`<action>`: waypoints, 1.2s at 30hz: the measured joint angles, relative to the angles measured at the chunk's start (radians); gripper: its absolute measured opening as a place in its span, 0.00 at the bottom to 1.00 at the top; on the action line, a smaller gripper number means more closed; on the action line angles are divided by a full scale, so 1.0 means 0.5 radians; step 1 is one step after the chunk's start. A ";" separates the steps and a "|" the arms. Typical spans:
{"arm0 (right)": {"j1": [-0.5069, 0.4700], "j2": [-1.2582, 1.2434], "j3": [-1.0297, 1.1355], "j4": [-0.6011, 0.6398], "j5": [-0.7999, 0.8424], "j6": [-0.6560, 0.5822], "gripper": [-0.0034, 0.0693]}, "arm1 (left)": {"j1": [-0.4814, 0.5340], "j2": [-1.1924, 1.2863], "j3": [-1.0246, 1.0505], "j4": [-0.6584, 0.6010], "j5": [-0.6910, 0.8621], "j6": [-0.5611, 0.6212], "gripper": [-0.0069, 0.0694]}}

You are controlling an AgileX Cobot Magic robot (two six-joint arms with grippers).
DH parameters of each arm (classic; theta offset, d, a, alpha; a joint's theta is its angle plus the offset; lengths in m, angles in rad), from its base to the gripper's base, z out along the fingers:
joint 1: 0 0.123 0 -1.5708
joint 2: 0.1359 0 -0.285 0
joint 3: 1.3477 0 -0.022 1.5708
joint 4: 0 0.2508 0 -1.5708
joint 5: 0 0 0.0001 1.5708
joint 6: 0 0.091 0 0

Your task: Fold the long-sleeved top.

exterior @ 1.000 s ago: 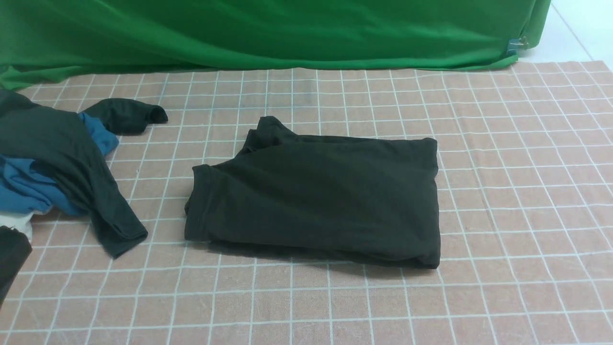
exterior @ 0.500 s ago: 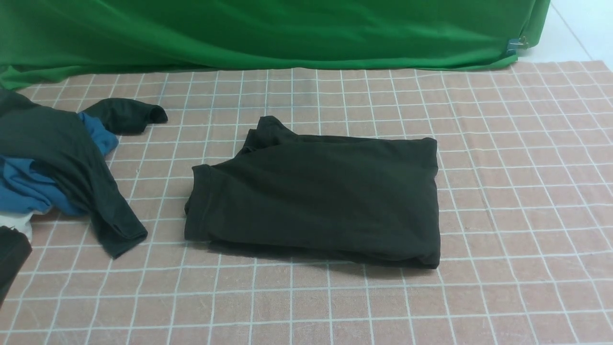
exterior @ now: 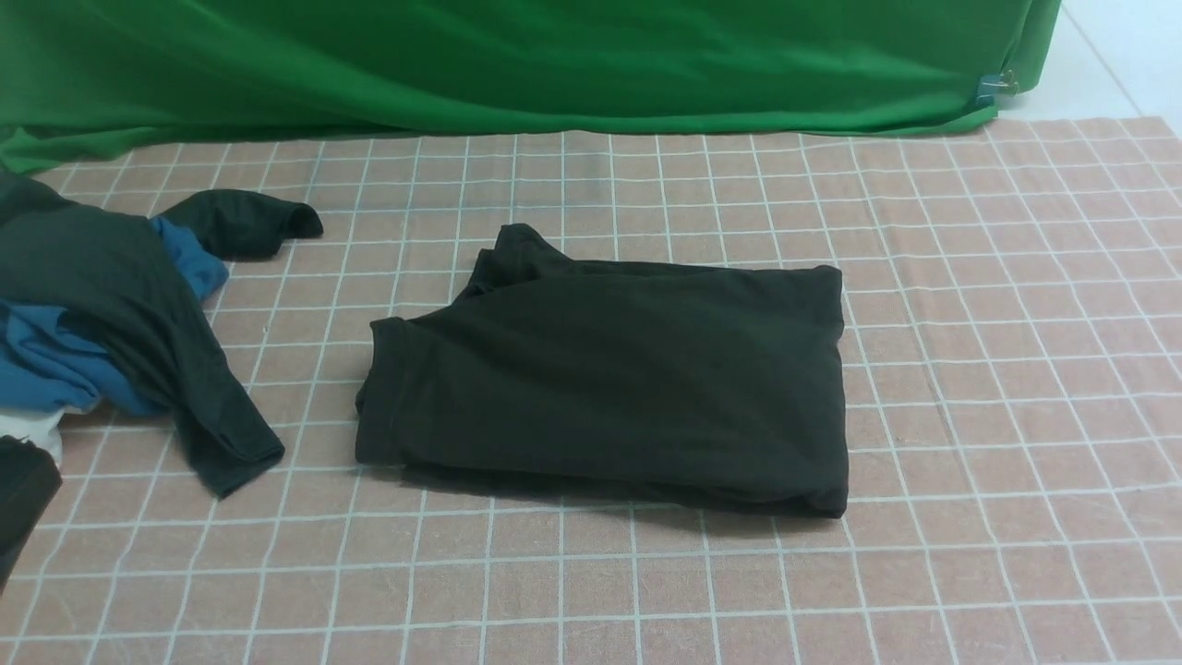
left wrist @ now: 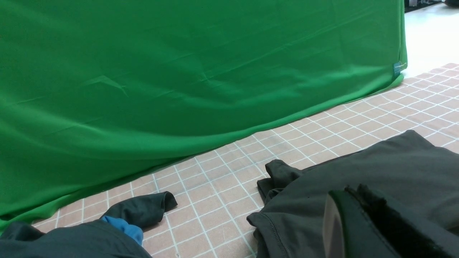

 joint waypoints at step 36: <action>-0.002 -0.010 0.002 0.004 0.097 0.000 0.17 | 0.000 0.000 0.002 0.000 0.001 0.000 0.11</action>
